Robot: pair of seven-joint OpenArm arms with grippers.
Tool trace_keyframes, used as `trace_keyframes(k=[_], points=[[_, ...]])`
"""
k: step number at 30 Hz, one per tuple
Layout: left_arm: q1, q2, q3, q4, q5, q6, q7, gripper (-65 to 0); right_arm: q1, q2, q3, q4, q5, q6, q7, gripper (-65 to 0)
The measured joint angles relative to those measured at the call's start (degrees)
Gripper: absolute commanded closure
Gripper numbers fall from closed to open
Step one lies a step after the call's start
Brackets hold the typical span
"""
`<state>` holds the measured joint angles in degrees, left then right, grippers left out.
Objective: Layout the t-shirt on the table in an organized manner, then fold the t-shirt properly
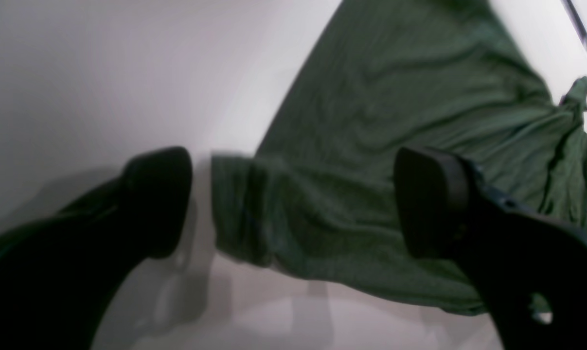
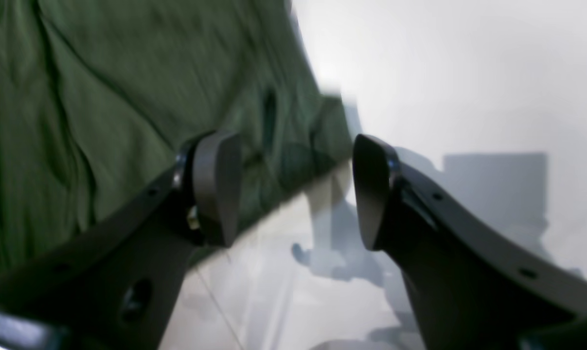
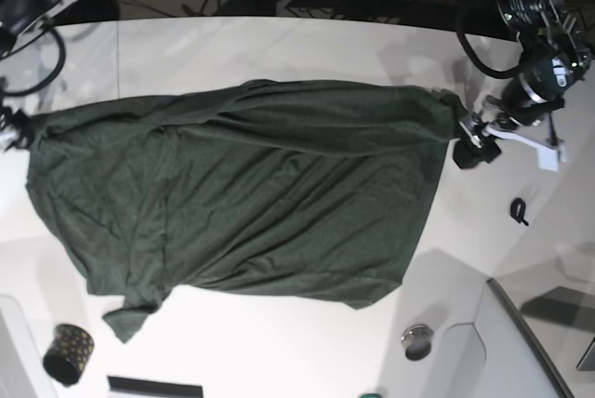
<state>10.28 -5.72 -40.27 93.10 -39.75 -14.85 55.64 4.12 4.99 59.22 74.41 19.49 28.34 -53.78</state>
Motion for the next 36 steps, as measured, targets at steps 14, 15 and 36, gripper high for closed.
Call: trace_keyframes(k=[14,15,36], points=[[7.41,0.76,-15.54,-3.61,0.76,-18.82,0.39,-65.0,3.45,-1.64,7.17,-11.04,0.02,3.91,0.66,-34.2],[8.00,0.76,-15.69,-4.37,0.85,-20.00,0.33,-65.0,3.63,-1.22,7.17,-12.11,-0.17,3.91,1.51,-34.2],[11.78,4.52,-3.96,-6.43,11.98,-24.61,-10.14,-42.9,3.74,0.39,7.15,-17.22,-0.04,4.22,4.63,-1.2]])
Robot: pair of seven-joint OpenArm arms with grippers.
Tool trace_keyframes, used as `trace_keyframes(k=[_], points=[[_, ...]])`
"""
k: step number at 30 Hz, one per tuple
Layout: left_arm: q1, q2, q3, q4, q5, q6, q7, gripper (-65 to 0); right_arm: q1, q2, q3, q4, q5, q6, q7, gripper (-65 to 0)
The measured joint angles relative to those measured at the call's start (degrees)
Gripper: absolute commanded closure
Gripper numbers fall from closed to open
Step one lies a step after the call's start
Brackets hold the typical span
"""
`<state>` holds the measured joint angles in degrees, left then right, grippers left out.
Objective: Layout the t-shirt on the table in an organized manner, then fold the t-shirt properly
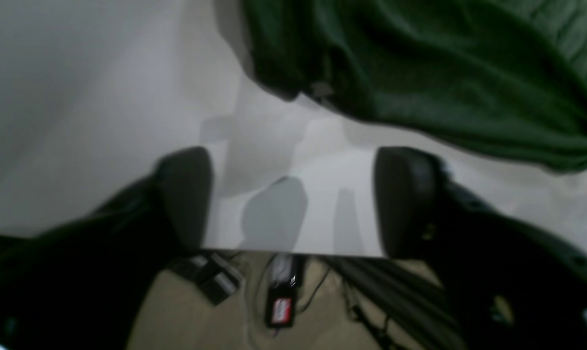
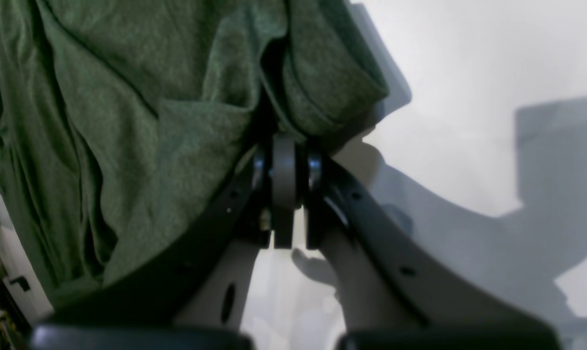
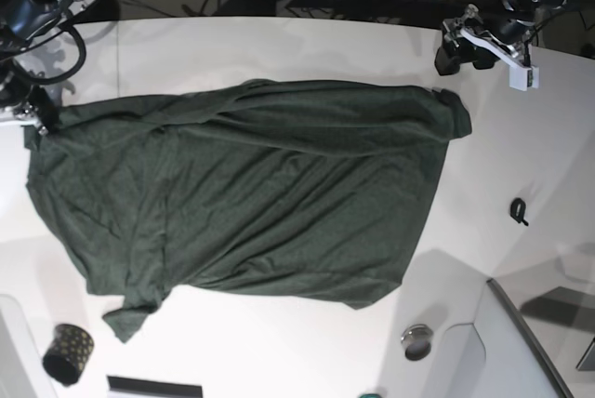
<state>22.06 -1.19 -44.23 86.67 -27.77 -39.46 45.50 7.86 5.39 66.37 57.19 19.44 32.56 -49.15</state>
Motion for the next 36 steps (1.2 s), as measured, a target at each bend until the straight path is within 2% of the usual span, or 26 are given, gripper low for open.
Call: trace_keyframes(k=[2,3,5,7,9,12,15,18,20,23,28,31,33,36], points=[[-0.72,-0.24,1.14,0.09,3.37,0.00,0.22,-40.2,0.00,-0.04,-0.13,0.00,0.00,0.02,-0.70,-5.7],[-1.05,-0.17,1.38,0.28,4.22,0.00,0.13,-39.2,0.02,-0.02,-0.22,0.09,0.02,0.00,-1.64,-10.5],[-1.57,0.09,1.38,0.85,5.11,-0.04,-0.31,-36.5,0.00,0.09,-0.24,0.92,1.11,0.02,-3.63,-24.2],[-1.53,-0.13,1.14,0.85,6.86,-0.04,-0.48,-30.6,-0.50,-0.22,-0.50,4.87,-0.42,0.07,-5.38,-34.7],[-1.07,-0.79,1.03,0.83,8.74,-0.02,-0.15,-21.4,-2.10,-1.09,-0.33,9.75,0.20,0.07,-5.38,-34.4],[-0.92,-2.27,0.85,0.72,11.52,-0.02,-0.04,-0.3,-5.27,-3.45,-1.38,17.53,-0.76,1.27,-6.91,-33.9],[-1.07,-3.04,0.74,0.72,13.09,-0.04,-0.48,0.0,-10.58,-4.07,-10.71,25.97,-0.28,6.47,-6.49,-31.1],[-0.90,-2.99,-1.70,0.72,14.88,-0.07,-0.46,0.0,-16.31,-2.75,-24.65,34.25,-0.42,6.91,-5.03,-27.0],[-0.81,-2.99,-3.98,0.72,15.63,-0.07,-0.35,0.0,-20.26,-1.81,-33.11,39.71,-0.13,7.04,-1.33,-24.9],[-0.96,-3.48,-8.96,0.70,15.76,-0.07,-0.44,0.0,-23.52,-0.26,-45.03,45.40,-0.31,7.28,1.38,-24.3],[-0.28,-5.73,-15.61,0.61,15.67,-0.07,-0.70,0.0,-23.45,0.61,-62.84,49.24,-0.13,-1.90,2.34,-24.3],[0.20,-5.49,-18.23,1.62,15.89,-0.04,-0.70,0.0,-22.16,0.85,-73.59,49.20,-0.35,-4.61,2.58,-24.2],[1.16,-5.35,-18.69,2.21,15.76,-0.07,-4.00,0.0,-20.06,1.25,-82.05,49.07,-0.44,-7.72,2.69,-24.2],[3.76,-5.57,-18.78,2.36,15.56,-0.28,-9.55,0.0,-15.82,1.07,-96.87,47.60,-1.57,-16.37,3.74,-24.9]])
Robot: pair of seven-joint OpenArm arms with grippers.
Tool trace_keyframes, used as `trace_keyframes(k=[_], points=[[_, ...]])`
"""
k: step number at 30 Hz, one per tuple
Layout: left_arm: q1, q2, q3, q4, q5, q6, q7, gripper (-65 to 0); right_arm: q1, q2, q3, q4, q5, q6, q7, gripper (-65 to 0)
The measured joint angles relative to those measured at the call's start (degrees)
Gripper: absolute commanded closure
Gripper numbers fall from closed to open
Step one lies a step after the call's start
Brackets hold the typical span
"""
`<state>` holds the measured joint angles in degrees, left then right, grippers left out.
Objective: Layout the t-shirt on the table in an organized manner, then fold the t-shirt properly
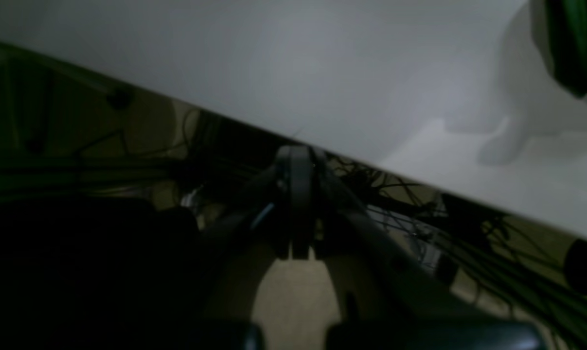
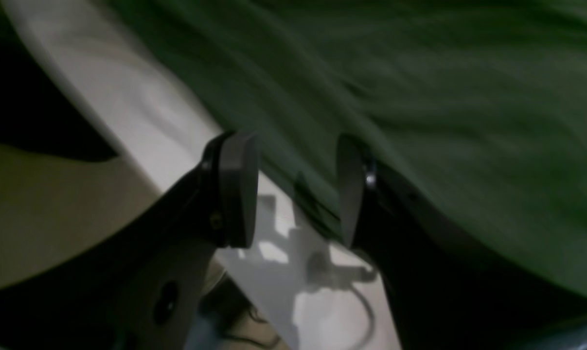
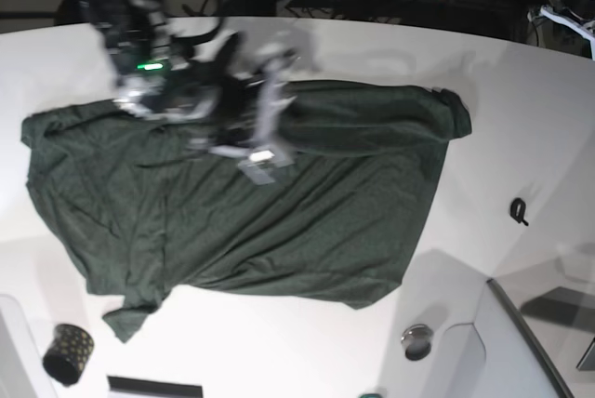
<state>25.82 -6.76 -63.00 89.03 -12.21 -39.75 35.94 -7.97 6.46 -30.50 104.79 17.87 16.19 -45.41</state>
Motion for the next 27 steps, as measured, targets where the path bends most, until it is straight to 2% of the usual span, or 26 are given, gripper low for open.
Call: trace_keyframes(k=[3,5,7,9,11,13,17,19,21,23,25,27], points=[[2.43,0.11,-0.15,-0.52,0.28,0.02,-2.12,0.0,5.16,-1.11,-16.70,-5.29,-5.25,-9.20,-0.46,-25.1],[2.82,0.22,-0.22,-0.66,0.24,0.02,-2.32,0.0,7.89,-3.78,-24.30,-10.29,-7.04,-14.19,-0.87,-25.1],[2.75,0.20,-0.15,-0.57,0.24,0.02,-2.36,0.0,10.23,-7.61,-28.02,-15.61,-6.27,-16.37,-0.28,-26.4],[2.75,0.04,-0.17,-0.48,0.20,0.02,-2.60,0.0,12.26,-10.91,-29.57,-21.18,-6.75,-17.79,1.81,-30.9],[2.84,0.09,-0.22,-0.42,0.22,0.02,-2.56,0.0,13.70,-12.52,-29.88,-24.94,-6.88,-17.94,4.79,-35.6],[3.76,0.07,-0.17,-0.39,0.15,-0.02,-2.80,0.0,13.99,-12.79,-29.88,-28.04,-7.41,-18.14,7.15,-39.6],[4.17,0.17,0.00,-0.39,0.13,-0.20,-2.78,0.0,13.40,-12.76,-29.11,-29.42,-6.95,-18.16,9.20,-40.2],[3.89,0.44,0.44,-0.31,-0.07,-0.20,-2.78,0.0,11.58,-12.79,-24.76,-27.17,-6.56,-18.18,9.75,-40.2],[4.00,0.68,2.47,0.72,0.17,0.11,-2.78,0.0,8.79,-11.45,-19.19,-22.82,-6.86,-18.18,10.19,-40.4],[3.89,1.95,4.83,2.49,0.00,0.07,-2.82,0.0,6.56,-8.79,-15.56,-18.32,-7.61,-18.36,9.62,-40.7],[3.65,3.43,6.34,3.34,-0.26,-0.50,-2.99,0.0,6.45,-6.93,-15.52,-16.72,-7.56,-18.45,8.98,-40.7],[3.72,4.11,7.80,3.78,-0.17,-0.66,-2.71,0.0,6.47,-7.32,-15.54,-16.39,-7.39,-18.36,9.09,-40.5]])
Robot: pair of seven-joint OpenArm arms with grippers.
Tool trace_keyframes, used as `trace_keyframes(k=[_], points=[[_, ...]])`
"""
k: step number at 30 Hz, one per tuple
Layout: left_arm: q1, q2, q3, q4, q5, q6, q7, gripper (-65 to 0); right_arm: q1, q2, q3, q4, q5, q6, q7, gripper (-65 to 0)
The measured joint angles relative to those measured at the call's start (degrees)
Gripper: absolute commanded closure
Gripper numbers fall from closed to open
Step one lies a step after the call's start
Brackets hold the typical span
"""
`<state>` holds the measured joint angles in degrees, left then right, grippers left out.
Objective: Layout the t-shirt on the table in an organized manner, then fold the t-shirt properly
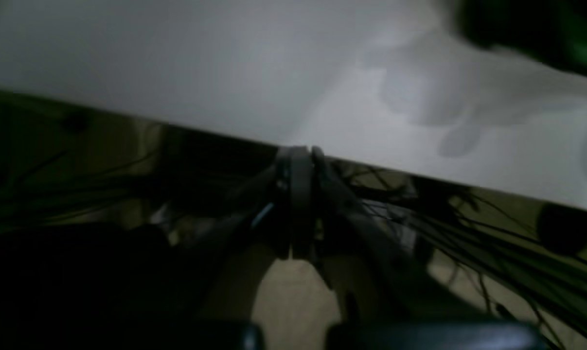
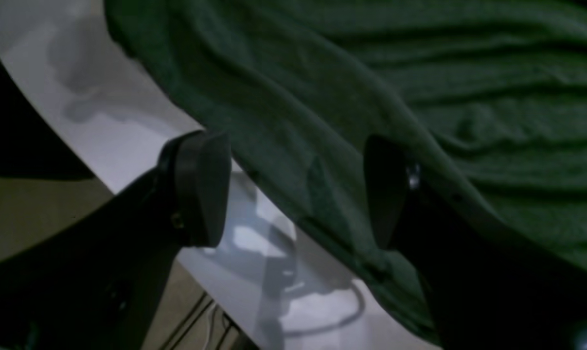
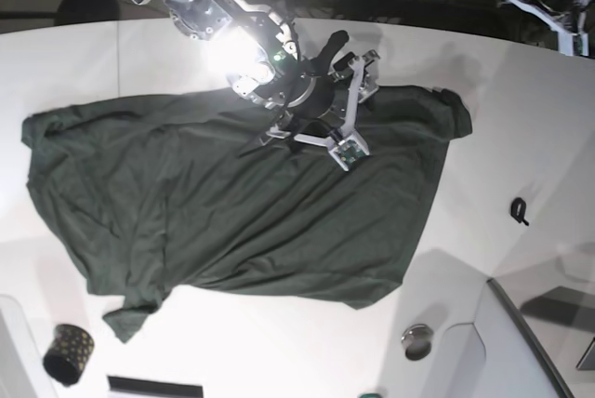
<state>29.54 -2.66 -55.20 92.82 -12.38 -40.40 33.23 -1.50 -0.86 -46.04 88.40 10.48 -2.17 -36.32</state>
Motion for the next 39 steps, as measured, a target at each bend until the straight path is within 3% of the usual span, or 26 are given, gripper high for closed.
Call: trace_keyframes(k=[3,5,10,13,18,20,24,29,31,36,39], points=[[-1.60,0.02,1.90,1.40,0.39,1.11,0.52,0.0,-0.50,-0.20,0.74,0.76,1.09,-0.02,0.44,-40.4],[-3.21,1.16,3.54,2.95,0.35,0.85,0.11,0.0,-2.45,1.05,5.42,2.64,1.09,0.07,0.50,-40.4],[-5.77,2.60,5.18,1.20,0.22,0.04,0.42,-37.8,-9.29,4.76,20.65,10.82,-0.15,0.04,0.28,-41.0],[-8.46,2.27,4.81,-2.99,0.35,1.07,0.35,-48.7,-12.00,4.76,27.21,15.56,1.05,0.09,0.59,-41.0],[-13.57,2.38,5.16,-10.16,0.72,0.85,0.44,-48.2,-14.91,4.90,40.13,18.47,-0.22,1.29,0.50,-40.7],[-14.36,2.08,6.82,-10.34,0.83,0.98,0.33,-45.9,-14.88,4.39,43.32,18.47,0.02,5.66,0.39,-40.5],[-15.63,1.99,12.37,-10.75,0.76,0.92,0.39,-39.7,-15.32,-0.04,50.82,18.47,0.63,12.07,0.50,-40.5],[-17.62,1.95,14.58,-11.93,0.72,6.43,-0.02,-33.7,-15.54,-1.20,54.86,18.43,-0.02,16.31,0.28,-40.5],[-17.66,1.55,16.22,-11.93,0.81,6.32,0.22,-27.5,-15.54,-1.55,54.77,18.40,0.00,16.68,0.15,-40.5],[-18.03,2.14,16.59,-11.67,0.44,5.92,0.20,0.0,-15.56,-1.16,54.73,18.40,0.09,16.85,0.15,-40.5],[-17.70,1.92,16.26,-10.75,0.63,7.48,0.59,0.0,-15.54,-1.22,54.77,18.40,0.04,16.85,0.17,-40.5]])
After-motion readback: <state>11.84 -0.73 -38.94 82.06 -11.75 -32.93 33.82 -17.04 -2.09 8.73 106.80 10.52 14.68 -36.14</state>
